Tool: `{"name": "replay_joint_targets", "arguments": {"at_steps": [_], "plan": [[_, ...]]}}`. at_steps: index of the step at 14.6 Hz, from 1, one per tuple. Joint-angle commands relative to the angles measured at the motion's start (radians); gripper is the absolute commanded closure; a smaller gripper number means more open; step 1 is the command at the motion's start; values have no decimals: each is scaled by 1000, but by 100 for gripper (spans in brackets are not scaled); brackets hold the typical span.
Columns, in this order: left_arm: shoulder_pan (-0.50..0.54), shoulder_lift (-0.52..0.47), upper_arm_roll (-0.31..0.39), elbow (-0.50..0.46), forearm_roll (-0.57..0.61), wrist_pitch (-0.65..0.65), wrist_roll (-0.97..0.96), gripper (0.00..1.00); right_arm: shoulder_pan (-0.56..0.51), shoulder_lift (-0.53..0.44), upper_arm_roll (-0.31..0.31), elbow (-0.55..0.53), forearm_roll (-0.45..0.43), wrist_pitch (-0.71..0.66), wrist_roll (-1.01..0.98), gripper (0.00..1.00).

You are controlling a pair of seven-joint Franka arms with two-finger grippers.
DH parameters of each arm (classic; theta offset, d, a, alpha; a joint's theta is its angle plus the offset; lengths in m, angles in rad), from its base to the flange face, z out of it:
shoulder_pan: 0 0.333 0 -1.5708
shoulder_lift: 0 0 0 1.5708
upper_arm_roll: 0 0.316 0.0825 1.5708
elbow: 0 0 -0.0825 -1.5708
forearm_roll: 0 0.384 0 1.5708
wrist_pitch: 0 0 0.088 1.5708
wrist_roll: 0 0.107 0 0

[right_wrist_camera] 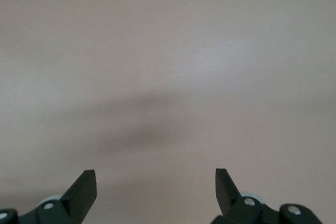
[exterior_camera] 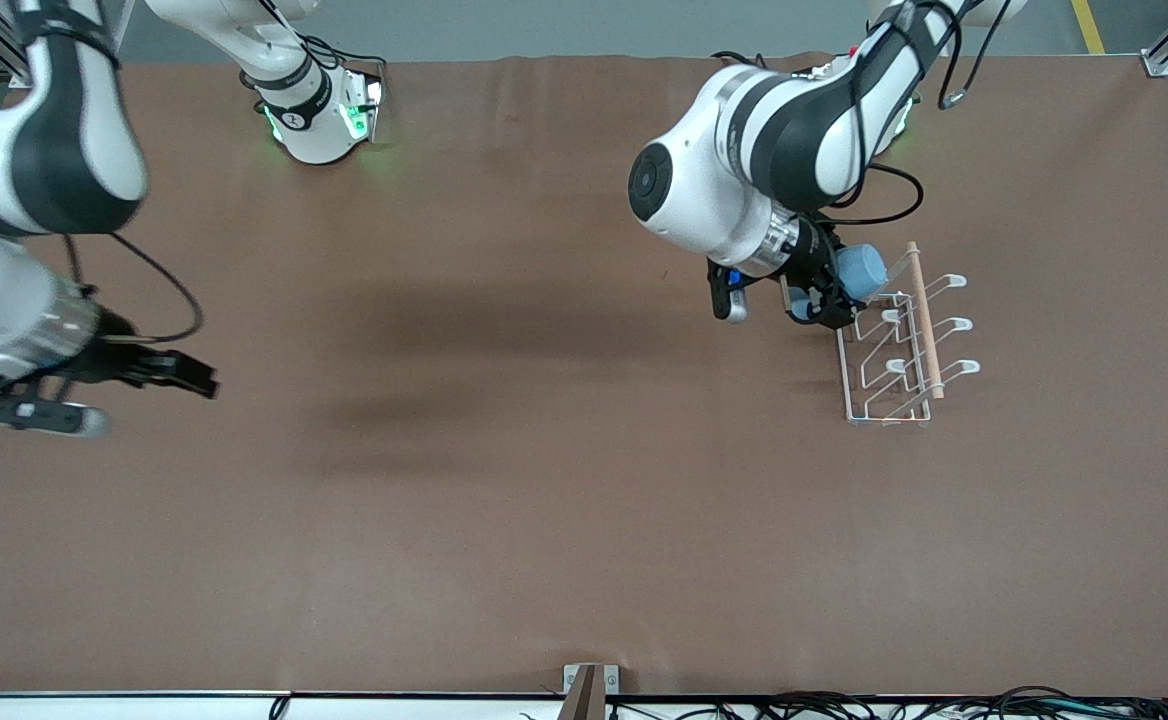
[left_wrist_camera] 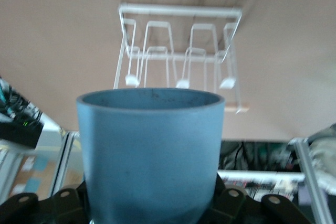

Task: Hang cup on cup holder
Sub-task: 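Lower the cup onto a holder hook with the left gripper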

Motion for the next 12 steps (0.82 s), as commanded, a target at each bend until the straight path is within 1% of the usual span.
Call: {"name": "replay_joint_targets", "arguments": {"at_steps": [1, 3, 6, 9, 12], "plan": [[28, -19, 1, -80, 134, -9, 57, 98, 1, -98, -63, -22, -20, -47, -109, 0], [59, -10, 1, -113, 214, -9, 66, 97, -1, -144, -89, 4, -21, -118, -116, 0], [73, 35, 2, -127, 303, -10, 68, 97, -8, -145, -86, 102, -21, -228, -97, 0], [80, 104, 10, -125, 392, -10, 65, 97, -10, -148, -82, 99, -26, -248, -97, 0], [88, 160, 13, -125, 441, -13, 45, 97, -7, -148, -81, 96, -30, -250, -105, 0]]}}
